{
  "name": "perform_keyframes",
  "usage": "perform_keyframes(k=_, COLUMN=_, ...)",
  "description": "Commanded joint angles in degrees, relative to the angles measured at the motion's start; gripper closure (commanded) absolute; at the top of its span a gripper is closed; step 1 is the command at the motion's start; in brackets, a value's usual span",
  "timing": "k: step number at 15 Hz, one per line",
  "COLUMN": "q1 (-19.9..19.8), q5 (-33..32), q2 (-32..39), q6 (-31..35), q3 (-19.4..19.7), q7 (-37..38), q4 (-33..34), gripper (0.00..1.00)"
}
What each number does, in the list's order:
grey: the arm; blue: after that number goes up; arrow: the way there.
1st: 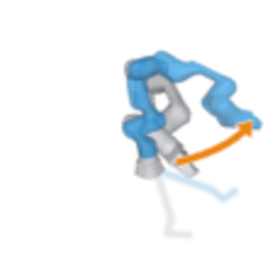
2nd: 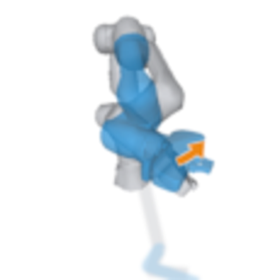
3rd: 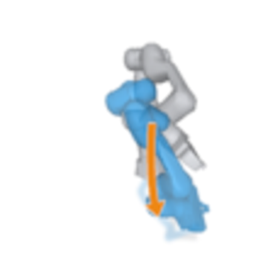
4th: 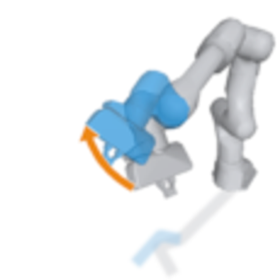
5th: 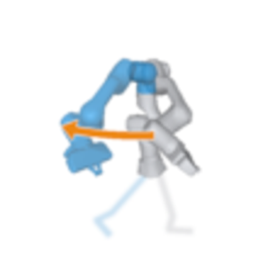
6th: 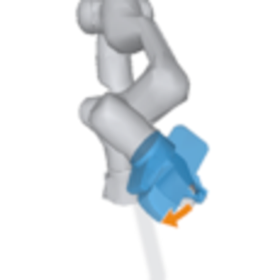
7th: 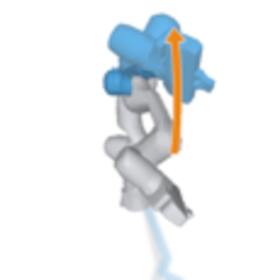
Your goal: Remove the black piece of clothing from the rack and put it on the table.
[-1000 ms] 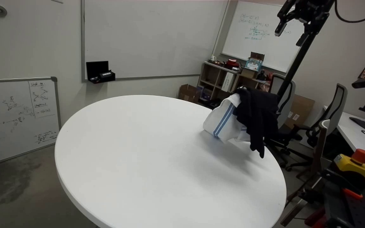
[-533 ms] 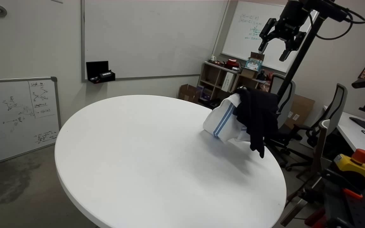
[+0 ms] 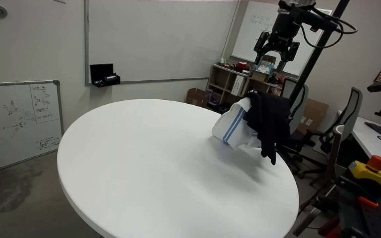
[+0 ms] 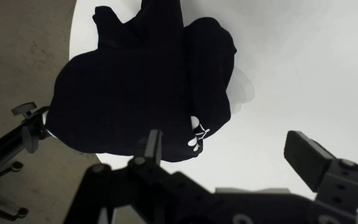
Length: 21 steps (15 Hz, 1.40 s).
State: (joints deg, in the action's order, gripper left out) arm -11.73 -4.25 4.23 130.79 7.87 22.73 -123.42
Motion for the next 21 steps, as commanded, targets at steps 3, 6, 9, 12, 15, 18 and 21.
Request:
perform_keyframes(k=3, q1=1.29, q5=-4.29, q2=4.89, q6=-2.25, q3=2.07, q7=1.08, q4=3.33, gripper=0.00)
perform_keyframes(k=6, q1=1.32, q5=-4.99, q2=5.82, q6=-1.42, q3=2.85, q7=0.83, q4=2.69, gripper=0.00)
perform_keyframes(k=9, q1=1.57, q5=-5.52, q2=6.39, q6=-0.72, q3=3.27, q7=0.74, q4=2.14, gripper=0.00)
perform_keyframes(k=12, q1=1.82, q5=-6.57, q2=7.04, q6=-0.69, q3=3.66, q7=0.94, q4=1.74, gripper=0.00)
perform_keyframes(k=15, q1=2.05, q5=-7.04, q2=7.73, q6=-0.59, q3=3.93, q7=0.97, q4=1.57, gripper=0.00)
perform_keyframes(k=18, q1=2.15, q5=-6.76, q2=8.40, q6=-0.59, q3=4.13, q7=0.99, q4=1.56, gripper=0.00)
perform_keyframes(k=21, q1=2.32, q5=-6.85, q2=9.02, q6=-0.48, q3=4.35, q7=1.03, q4=1.54, gripper=0.00)
